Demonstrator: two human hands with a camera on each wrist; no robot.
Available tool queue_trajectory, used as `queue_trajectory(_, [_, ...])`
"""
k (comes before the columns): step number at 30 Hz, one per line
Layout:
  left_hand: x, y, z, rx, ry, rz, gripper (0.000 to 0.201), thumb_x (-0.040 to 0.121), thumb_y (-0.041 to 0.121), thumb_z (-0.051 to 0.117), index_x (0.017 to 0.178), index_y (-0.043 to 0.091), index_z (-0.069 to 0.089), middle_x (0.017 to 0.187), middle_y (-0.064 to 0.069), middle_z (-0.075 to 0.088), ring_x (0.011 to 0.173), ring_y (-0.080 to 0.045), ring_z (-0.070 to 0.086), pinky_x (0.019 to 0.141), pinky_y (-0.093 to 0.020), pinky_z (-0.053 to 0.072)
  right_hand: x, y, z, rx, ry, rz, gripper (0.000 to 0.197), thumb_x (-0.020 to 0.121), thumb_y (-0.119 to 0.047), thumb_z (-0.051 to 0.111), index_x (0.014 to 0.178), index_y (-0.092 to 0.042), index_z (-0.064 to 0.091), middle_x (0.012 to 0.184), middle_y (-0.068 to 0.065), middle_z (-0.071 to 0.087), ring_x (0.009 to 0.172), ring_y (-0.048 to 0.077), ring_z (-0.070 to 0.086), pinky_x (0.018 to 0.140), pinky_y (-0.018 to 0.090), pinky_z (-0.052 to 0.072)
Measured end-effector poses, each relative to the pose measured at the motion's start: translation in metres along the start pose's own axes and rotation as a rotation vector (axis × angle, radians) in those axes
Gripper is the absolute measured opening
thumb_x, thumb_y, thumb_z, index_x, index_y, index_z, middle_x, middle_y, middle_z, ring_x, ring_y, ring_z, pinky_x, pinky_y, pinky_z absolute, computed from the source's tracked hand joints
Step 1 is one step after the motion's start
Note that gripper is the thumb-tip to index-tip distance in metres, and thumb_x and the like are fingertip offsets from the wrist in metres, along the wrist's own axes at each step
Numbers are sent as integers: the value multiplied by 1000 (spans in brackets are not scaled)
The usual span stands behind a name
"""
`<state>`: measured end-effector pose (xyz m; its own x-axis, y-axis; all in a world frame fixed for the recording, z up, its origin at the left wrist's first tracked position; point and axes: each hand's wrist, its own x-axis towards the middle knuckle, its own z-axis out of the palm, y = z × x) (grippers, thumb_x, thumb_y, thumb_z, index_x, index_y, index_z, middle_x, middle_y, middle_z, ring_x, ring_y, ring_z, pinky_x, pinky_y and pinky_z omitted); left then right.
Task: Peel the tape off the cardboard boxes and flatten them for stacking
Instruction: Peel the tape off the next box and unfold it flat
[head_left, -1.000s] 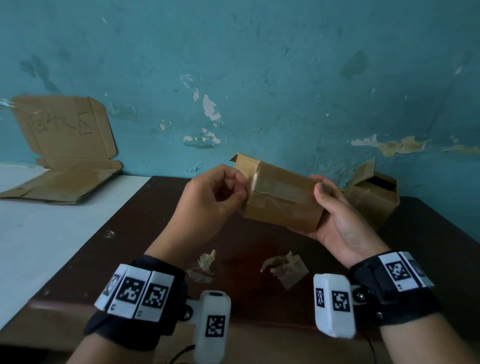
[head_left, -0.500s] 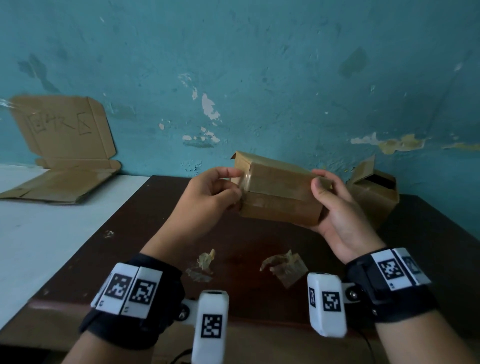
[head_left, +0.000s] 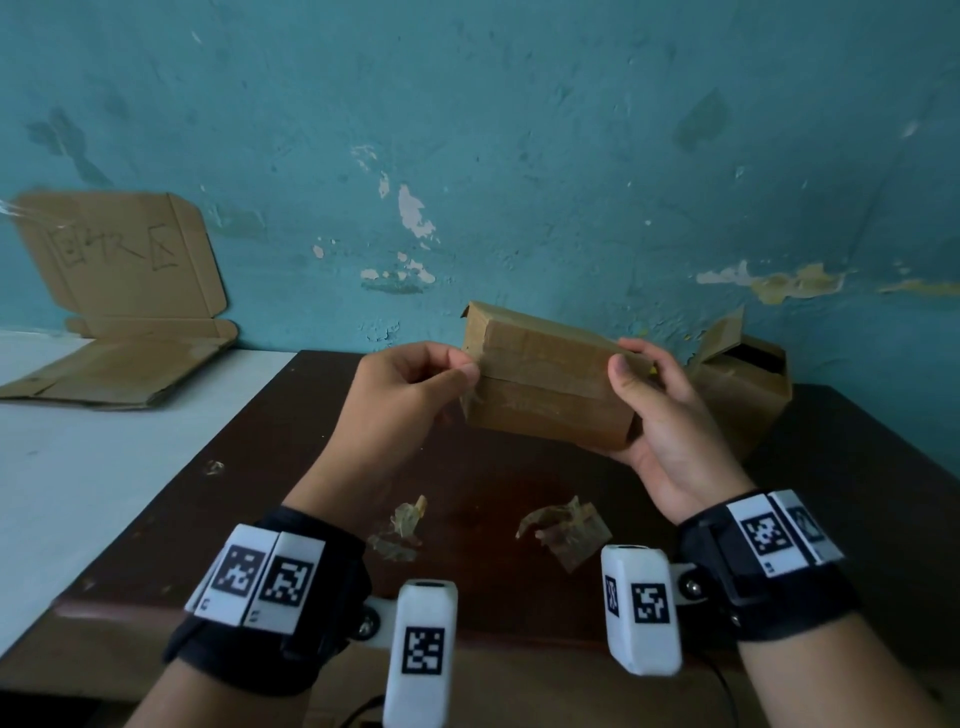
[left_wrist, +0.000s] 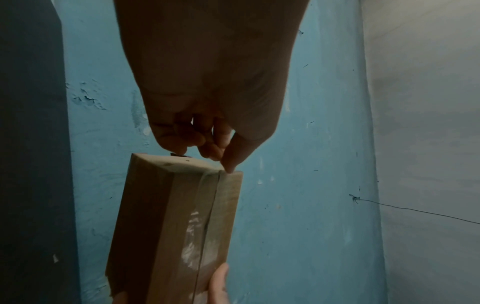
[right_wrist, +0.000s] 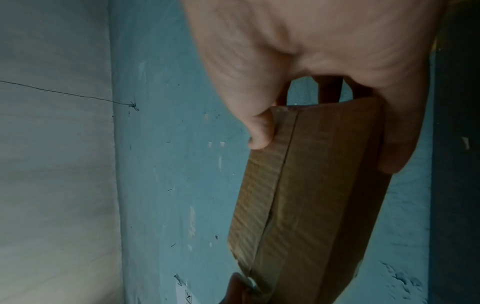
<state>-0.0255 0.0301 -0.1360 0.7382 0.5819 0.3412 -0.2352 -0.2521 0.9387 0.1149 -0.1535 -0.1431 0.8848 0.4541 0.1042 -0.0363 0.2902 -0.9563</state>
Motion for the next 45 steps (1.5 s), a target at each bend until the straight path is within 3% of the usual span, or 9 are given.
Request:
queue_trajectory(3, [-2, 2, -1, -17, -20, 22, 10, 94, 12, 71, 84, 10, 73, 71, -1, 68, 68, -21, 57, 60, -25, 46, 0, 0, 2, -3, 12, -4, 29, 95, -25, 67, 123, -25, 61, 126, 7, 66, 112, 30, 67, 80, 59, 60])
queue_trajectory(9, [-3, 3, 3, 4, 6, 60, 12, 95, 16, 71, 84, 17, 76, 68, 3, 67, 63, -13, 54, 55, -21, 44, -1, 2, 5, -12, 38, -16, 30, 93, -28, 69, 122, -27, 62, 127, 5, 65, 113, 29, 66, 83, 65, 57])
queue_trajectory(13, [-4, 4, 7, 55, 48, 113, 13, 95, 15, 71, 90, 24, 78, 59, 14, 65, 55, 1, 53, 52, -13, 42, -3, 4, 7, 1, 57, -8, 32, 93, -30, 70, 123, -26, 60, 131, 6, 62, 118, 31, 64, 80, 66, 58])
queue_trajectory(16, [-6, 4, 8, 98, 77, 159, 10, 93, 15, 73, 94, 23, 79, 61, 21, 66, 58, 7, 58, 56, -7, 43, -5, 6, 11, 7, 71, 2, 31, 94, -30, 69, 123, -26, 58, 129, 4, 61, 115, 30, 64, 79, 66, 58])
queue_trajectory(21, [-7, 1, 12, 173, 183, 233, 14, 92, 16, 75, 97, 29, 77, 84, 9, 76, 75, -3, 69, 67, -12, 54, -8, 9, 18, 21, 85, 4, 26, 96, -29, 66, 119, -29, 55, 124, -2, 58, 110, 27, 64, 80, 65, 58])
queue_trajectory(27, [-6, -4, 15, 263, 225, 289, 11, 92, 19, 75, 102, 22, 80, 76, 5, 72, 64, -2, 60, 58, -12, 49, -9, 9, 19, 20, 94, 10, 26, 96, -28, 66, 119, -30, 54, 127, -2, 56, 112, 27, 63, 80, 63, 59])
queue_trajectory(36, [-7, -6, 27, 324, 221, 336, 11, 92, 17, 75, 102, 18, 80, 67, 16, 63, 52, 1, 53, 49, -10, 39, -10, 10, 17, 17, 133, 30, 28, 96, -31, 66, 122, -29, 54, 131, 0, 56, 112, 26, 62, 79, 60, 60])
queue_trajectory(40, [-8, -10, 26, 352, 183, 292, 12, 93, 19, 74, 103, 18, 81, 75, 21, 64, 62, 8, 58, 57, -7, 42, -12, 10, 17, 2, 144, 16, 33, 96, -27, 68, 126, -27, 54, 120, -7, 58, 110, 24, 63, 79, 61, 60])
queue_trajectory(45, [-5, -11, 21, 303, 188, 244, 10, 93, 18, 74, 99, 23, 80, 80, 18, 71, 73, 3, 64, 66, -12, 50, -13, 11, 20, 10, 147, 18, 34, 96, -26, 68, 126, -27, 54, 116, -8, 59, 107, 22, 64, 79, 62, 60])
